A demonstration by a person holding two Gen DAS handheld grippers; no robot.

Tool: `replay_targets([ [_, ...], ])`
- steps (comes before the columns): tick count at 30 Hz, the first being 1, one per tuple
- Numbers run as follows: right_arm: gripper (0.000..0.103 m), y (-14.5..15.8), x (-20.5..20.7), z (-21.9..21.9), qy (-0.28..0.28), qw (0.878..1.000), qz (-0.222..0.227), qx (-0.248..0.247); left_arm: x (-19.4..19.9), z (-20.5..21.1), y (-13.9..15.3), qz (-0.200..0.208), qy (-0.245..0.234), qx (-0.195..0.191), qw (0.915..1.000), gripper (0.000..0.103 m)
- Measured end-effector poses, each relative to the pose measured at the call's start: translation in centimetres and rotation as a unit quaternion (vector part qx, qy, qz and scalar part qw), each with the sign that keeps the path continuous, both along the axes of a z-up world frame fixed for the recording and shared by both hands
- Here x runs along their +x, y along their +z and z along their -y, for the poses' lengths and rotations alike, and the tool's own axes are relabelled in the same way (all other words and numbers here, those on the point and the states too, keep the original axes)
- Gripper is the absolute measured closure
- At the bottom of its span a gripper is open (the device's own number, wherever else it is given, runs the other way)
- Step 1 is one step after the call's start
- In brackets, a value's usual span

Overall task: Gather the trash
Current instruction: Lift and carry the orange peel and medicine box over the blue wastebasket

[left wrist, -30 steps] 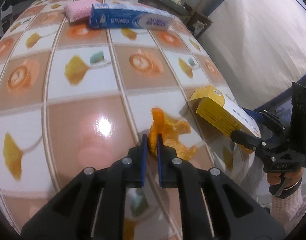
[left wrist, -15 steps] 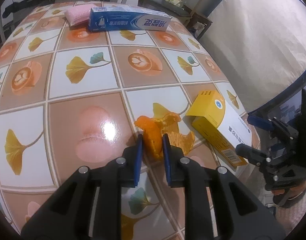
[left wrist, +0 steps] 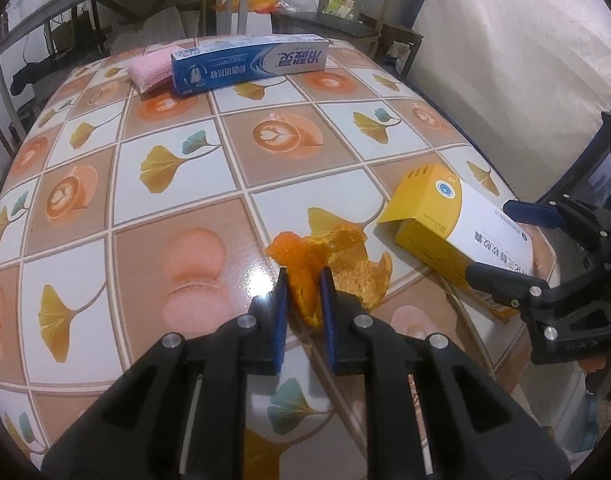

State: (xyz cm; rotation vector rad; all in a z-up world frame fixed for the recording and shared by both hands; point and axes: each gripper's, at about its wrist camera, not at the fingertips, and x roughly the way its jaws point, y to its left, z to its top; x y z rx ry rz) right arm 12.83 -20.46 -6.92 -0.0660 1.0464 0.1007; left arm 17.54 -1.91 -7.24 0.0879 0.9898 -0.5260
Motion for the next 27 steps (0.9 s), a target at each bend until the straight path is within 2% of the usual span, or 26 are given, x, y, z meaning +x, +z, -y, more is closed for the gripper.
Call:
replay_targets([
  [1,0.024,-0.1,0.0,0.0,-0.002,1.0,-0.001,0.001,0.0,-0.1,0.0,0.001,0.001,-0.001,1.0,0.091],
  [12,0.025,0.1,-0.4,0.0,-0.013,1.0,0.005,0.002,-0.1,-0.5,0.2,-0.011,0.003,-0.012,0.9999,0.096],
  [27,0.026,3.2,-1.7,1.6,-0.044,0.996,0.037,0.063,-0.8,-1.0,2.4,-0.006,0.004,-0.043,0.999,0.096],
])
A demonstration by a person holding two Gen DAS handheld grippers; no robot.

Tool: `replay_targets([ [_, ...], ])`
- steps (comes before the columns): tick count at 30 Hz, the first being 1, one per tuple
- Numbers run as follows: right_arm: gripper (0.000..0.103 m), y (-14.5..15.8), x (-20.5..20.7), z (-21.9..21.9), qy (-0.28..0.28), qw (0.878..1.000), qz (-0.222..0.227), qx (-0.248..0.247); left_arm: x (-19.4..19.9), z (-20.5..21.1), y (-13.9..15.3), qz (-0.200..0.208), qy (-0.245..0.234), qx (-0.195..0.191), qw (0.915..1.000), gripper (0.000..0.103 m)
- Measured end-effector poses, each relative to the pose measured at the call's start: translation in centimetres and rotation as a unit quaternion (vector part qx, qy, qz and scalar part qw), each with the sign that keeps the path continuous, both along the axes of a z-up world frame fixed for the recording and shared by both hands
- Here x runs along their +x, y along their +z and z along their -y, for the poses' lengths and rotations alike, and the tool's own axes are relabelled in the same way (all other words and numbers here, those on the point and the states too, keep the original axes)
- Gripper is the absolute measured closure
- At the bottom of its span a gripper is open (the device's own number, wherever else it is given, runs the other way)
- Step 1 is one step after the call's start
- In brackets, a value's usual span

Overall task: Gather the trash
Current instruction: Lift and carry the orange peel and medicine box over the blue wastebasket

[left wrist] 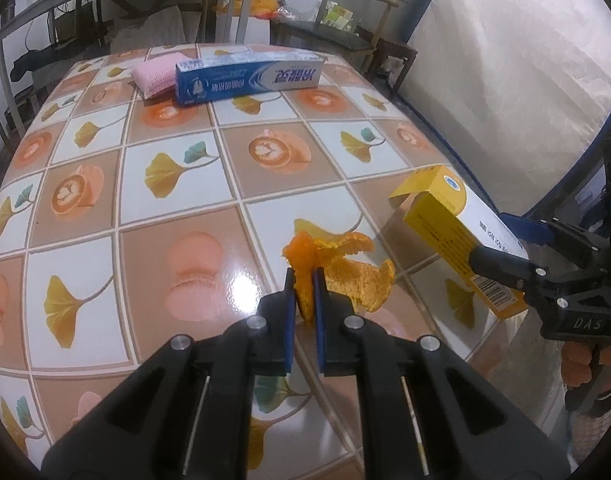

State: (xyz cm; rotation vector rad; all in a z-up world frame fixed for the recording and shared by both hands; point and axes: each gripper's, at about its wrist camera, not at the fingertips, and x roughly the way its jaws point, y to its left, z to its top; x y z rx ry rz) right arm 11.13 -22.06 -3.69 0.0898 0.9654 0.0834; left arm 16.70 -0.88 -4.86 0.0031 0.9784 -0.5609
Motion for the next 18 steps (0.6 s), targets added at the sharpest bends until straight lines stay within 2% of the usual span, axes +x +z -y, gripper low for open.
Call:
replay_targets([
  [18,0.026,3.7,-3.9,3.1,-0.035,0.997,0.058,0.042,-2.0,3.1,4.3,0.033,-0.036,-0.022,0.9986,0.096],
])
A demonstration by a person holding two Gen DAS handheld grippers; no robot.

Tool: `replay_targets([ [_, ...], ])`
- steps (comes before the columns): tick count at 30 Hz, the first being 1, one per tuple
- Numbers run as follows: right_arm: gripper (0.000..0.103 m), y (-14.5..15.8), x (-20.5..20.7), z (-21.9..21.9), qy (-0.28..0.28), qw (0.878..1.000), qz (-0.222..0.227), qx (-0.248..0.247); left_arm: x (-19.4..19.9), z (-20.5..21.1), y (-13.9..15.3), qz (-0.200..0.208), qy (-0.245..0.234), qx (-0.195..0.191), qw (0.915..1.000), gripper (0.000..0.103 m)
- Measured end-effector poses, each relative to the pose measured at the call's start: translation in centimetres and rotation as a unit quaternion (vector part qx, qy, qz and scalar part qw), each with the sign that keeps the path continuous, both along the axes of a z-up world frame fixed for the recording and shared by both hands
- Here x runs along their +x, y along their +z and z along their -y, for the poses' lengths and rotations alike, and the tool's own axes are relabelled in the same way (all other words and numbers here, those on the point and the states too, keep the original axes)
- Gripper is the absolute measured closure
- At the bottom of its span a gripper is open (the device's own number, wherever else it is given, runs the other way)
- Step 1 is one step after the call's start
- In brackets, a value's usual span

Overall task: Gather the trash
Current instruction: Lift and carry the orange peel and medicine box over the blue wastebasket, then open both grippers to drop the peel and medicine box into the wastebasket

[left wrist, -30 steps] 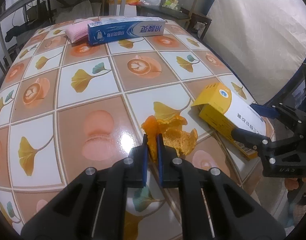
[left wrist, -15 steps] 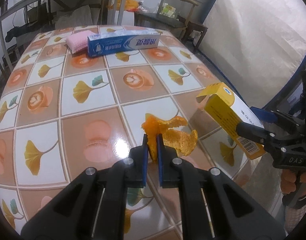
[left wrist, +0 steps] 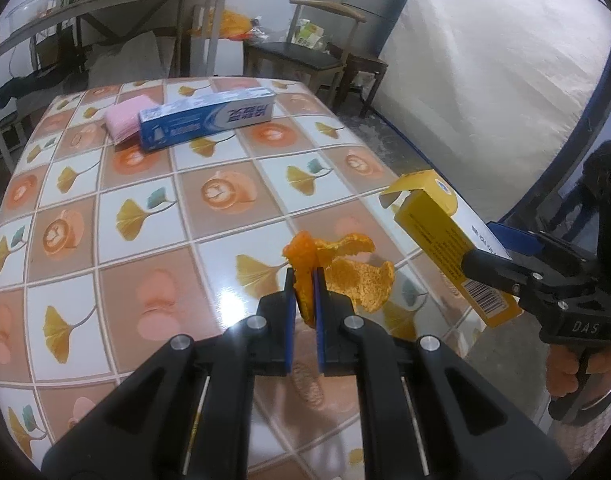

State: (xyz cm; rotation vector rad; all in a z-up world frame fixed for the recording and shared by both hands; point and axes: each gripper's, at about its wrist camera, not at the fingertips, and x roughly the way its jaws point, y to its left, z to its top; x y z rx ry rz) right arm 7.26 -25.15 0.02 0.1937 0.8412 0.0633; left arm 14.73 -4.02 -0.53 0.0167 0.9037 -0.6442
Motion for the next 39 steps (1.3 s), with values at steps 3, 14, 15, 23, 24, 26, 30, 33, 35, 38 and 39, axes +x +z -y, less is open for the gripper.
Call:
replay_targets([
  [3,0.026,0.4,-0.9,1.0,-0.009,1.0,0.011,0.007,-0.5,1.1,0.7,0.007,-0.01,0.0,0.9999,0.096],
  [14,0.026,1.2,-7.1,7.4,-0.076,0.995,0.044,0.036,-3.6,8.6,2.9,0.033,-0.076,0.002,0.9966,0.096],
  [15,0.026,1.2,-7.7,8.1,-0.083,0.995,0.046,0.038,-3.9,9.4,3.0,0.034,-0.084,0.001,0.9959,0.096],
  [23,0.026,0.6,-14.7,16.5,-0.188,0.98,0.058,0.037,-6.3,18.2,3.7,0.035,-0.16,-0.001,0.9865,0.096],
  [24,0.026,0.6,-15.4,17.4,-0.201,0.977,0.059,0.036,-6.4,19.1,3.7,0.033,-0.168,-0.001,0.9853,0.096],
  [26,0.026,0.2,-17.5,20.3,-0.241,0.968,0.059,0.033,-6.5,21.6,3.6,0.026,-0.185,0.0,0.9825,0.096],
  [30,0.026,-0.8,-20.9,25.1,-0.302,0.952,0.046,0.029,-6.6,27.0,2.7,-0.002,-0.217,-0.004,0.9761,0.096],
  [33,0.026,-2.2,-22.9,28.5,-0.342,0.938,0.03,0.037,-6.4,30.7,1.2,-0.027,-0.239,0.0,0.9706,0.096],
  [35,0.026,-3.7,-23.6,30.3,-0.363,0.93,0.017,0.045,-6.3,33.1,-0.1,-0.049,-0.253,0.006,0.9662,0.096],
  [38,0.026,-6.3,-23.5,32.3,-0.381,0.923,-0.004,0.06,-6.0,36.7,-3.0,-0.094,-0.267,0.023,0.9589,0.096],
  [39,0.026,-7.6,-23.2,33.0,-0.388,0.919,-0.013,0.069,-5.8,37.7,-3.8,-0.107,-0.267,0.029,0.9573,0.096],
])
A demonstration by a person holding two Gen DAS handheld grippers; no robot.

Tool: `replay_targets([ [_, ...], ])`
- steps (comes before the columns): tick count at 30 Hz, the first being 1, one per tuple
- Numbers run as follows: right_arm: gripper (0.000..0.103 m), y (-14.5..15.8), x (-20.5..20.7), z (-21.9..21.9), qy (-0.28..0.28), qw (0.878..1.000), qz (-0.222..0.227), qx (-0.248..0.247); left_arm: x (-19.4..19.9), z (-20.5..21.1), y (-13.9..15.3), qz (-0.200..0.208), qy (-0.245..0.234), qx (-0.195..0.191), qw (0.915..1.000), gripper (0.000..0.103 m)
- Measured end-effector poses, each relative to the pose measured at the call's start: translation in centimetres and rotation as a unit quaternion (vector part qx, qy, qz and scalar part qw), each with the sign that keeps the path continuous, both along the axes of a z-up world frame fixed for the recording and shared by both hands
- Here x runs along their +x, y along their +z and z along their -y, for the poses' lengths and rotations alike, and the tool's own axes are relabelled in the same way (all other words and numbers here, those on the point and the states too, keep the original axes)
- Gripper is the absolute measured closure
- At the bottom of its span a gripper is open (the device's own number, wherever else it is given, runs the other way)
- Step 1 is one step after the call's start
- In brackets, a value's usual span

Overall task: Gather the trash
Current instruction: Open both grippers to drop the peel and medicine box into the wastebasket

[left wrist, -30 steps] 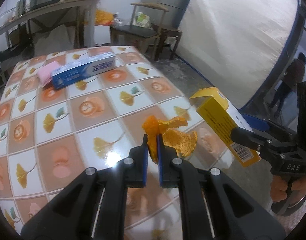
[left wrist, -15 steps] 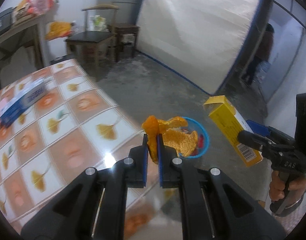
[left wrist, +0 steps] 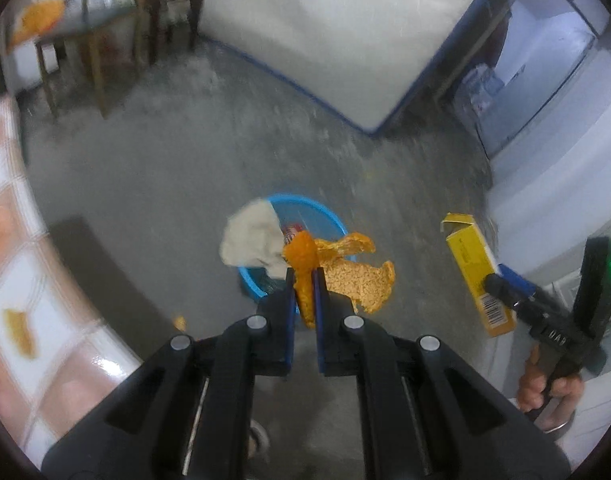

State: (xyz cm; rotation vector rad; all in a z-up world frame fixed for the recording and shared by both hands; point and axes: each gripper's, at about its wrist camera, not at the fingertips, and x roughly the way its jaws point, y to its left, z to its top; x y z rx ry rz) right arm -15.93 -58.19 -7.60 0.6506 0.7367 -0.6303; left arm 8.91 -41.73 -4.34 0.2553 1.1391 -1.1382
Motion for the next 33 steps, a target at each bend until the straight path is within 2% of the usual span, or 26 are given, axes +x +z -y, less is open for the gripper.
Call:
replay_targets([
  [4,0.026,-4.9,1.1,2.6,-0.021,0.999,-0.013,0.047,1.4,4.8,-4.8,-0.059,0.004,0.05,0.997,0.096],
  [6,0.026,-7.4,1.9,4.3,-0.035,0.997,-0.02,0.073,2.0,7.2,-6.9,-0.074,0.009,0.076,0.9943,0.096],
  [10,0.026,-12.0,3.4,7.5,-0.064,0.991,-0.031,0.118,3.1,11.5,-11.1,-0.092,0.01,0.124,0.988,0.096],
  [13,0.026,-14.4,5.1,9.3,-0.077,0.988,-0.041,0.124,3.8,13.9,-13.9,-0.096,0.024,0.152,0.9834,0.096],
  [16,0.026,-16.9,6.7,11.1,-0.082,0.987,-0.037,0.132,4.5,15.9,-16.4,-0.112,0.035,0.163,0.9797,0.095],
  [17,0.025,-17.8,7.2,11.7,-0.082,0.987,-0.034,0.133,4.6,16.3,-17.0,-0.118,0.041,0.162,0.9788,0.092],
  [18,0.025,-18.7,7.8,12.3,-0.08,0.987,-0.032,0.137,4.7,16.7,-17.5,-0.123,0.044,0.16,0.9784,0.083],
  [19,0.025,-19.5,8.2,12.8,-0.079,0.986,-0.032,0.144,4.8,17.0,-17.9,-0.121,0.048,0.16,0.9784,0.068],
  [21,0.025,-21.9,9.0,14.0,-0.079,0.981,-0.04,0.174,5.0,16.9,-17.9,-0.115,0.061,0.159,0.9787,0.052],
  [24,0.024,-24.0,9.3,15.0,-0.082,0.974,-0.038,0.207,5.2,16.7,-16.3,-0.122,0.057,0.136,0.9815,0.045],
  [28,0.024,-24.3,9.4,15.1,-0.083,0.974,-0.037,0.205,5.6,15.3,-12.9,-0.106,0.049,0.105,0.9876,0.041],
  [33,0.024,-23.0,8.2,14.7,-0.089,0.976,-0.022,0.197,5.6,11.7,-6.1,-0.082,0.038,0.043,0.995,0.038],
])
